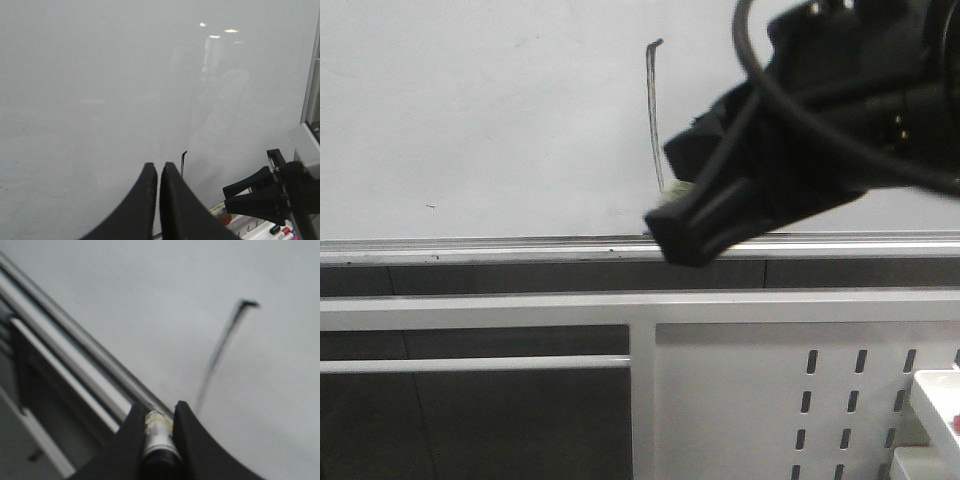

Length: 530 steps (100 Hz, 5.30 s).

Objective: Write number 1 on whiteboard

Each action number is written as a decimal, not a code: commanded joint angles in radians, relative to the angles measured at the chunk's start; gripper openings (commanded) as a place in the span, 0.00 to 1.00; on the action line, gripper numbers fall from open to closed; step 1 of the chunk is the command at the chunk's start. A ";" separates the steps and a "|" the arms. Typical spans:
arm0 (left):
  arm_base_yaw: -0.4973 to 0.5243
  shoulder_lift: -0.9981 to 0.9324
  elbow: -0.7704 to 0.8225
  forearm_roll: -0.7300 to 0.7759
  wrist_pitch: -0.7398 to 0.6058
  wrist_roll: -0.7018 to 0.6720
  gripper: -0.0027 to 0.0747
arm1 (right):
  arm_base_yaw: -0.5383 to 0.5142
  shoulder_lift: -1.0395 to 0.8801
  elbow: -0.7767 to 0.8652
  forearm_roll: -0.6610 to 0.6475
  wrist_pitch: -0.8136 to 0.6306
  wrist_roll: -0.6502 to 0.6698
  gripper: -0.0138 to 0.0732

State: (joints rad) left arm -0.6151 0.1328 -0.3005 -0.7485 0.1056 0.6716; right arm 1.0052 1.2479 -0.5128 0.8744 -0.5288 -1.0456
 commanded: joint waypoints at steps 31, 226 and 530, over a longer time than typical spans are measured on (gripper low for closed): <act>0.002 0.245 -0.300 0.344 0.557 0.018 0.32 | 0.074 -0.174 -0.283 -0.094 0.630 -0.011 0.07; 0.002 0.688 -0.529 0.046 0.638 0.300 0.33 | 0.098 -0.146 -0.456 -0.341 0.754 -0.011 0.07; -0.115 1.236 -0.469 -0.054 -0.518 -0.183 0.01 | -0.184 -0.778 0.103 -0.283 0.797 0.315 0.10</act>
State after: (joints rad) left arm -0.7687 1.3877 -0.7172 -0.7843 -0.2954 0.5014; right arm 0.8294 0.4722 -0.3840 0.5708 0.3401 -0.7310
